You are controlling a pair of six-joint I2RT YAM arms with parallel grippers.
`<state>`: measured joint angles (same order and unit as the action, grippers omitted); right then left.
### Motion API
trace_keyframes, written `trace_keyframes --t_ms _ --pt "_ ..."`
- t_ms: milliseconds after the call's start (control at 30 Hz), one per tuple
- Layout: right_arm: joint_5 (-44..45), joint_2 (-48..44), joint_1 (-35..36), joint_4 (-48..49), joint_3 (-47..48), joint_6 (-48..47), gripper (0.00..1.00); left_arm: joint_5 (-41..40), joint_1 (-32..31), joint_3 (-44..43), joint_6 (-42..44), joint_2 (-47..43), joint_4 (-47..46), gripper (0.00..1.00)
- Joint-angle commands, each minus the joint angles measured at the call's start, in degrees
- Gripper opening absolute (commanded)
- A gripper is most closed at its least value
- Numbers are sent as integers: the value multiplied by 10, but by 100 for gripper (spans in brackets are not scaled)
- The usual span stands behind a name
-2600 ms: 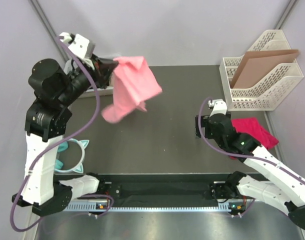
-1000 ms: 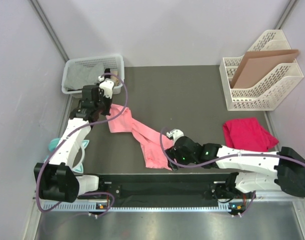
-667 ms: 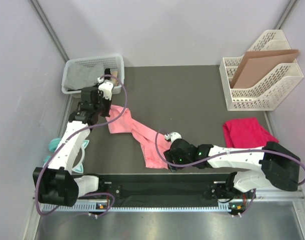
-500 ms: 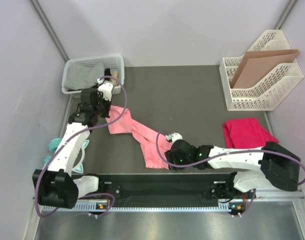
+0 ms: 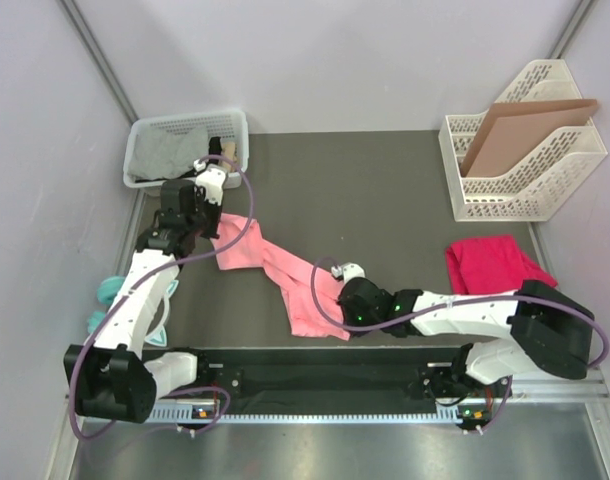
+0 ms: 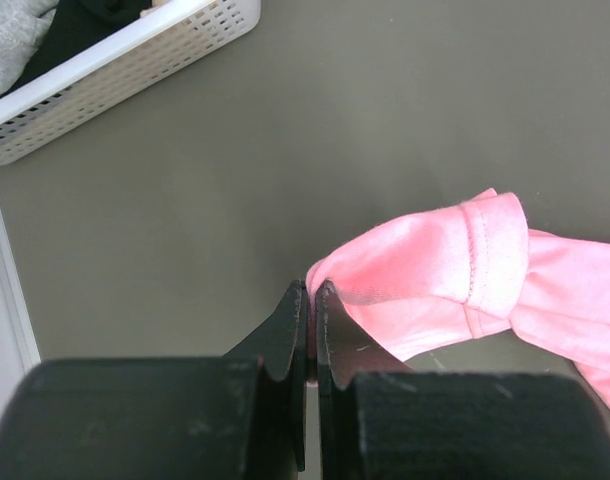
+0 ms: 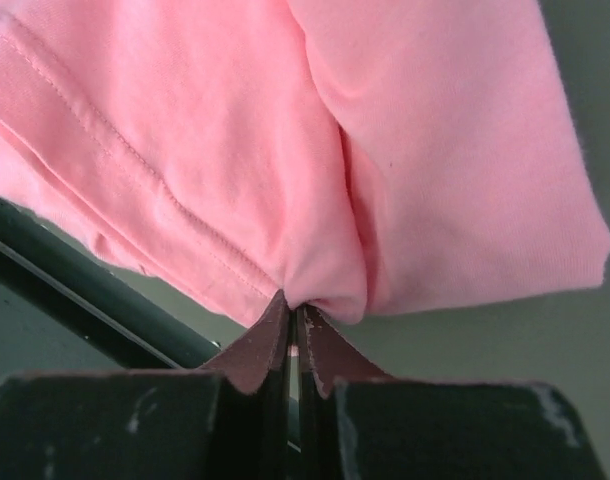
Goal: Fold and stack the t-shirts
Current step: Flatten the tshirt out
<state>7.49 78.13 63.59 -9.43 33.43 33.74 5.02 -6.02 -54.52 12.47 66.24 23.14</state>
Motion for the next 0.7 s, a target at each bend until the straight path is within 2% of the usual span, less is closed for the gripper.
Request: trace_keyframes --t_ms 0,67,267,567,667 --pt "42 -55 -3 -54 50 -5 0 -6 1 -25 13 -19 -20 0" --pt "84 -110 -3 -115 79 -23 0 0 1 -60 13 -21 -7 0" --pt "172 -236 -3 -264 251 -74 0 61 0 -183 22 -48 92 0" --pt "178 -343 7 -400 405 -70 0 146 0 -307 62 -162 247 2" --pt "175 -358 7 -444 467 -64 0 143 0 -336 56 -189 280 4"
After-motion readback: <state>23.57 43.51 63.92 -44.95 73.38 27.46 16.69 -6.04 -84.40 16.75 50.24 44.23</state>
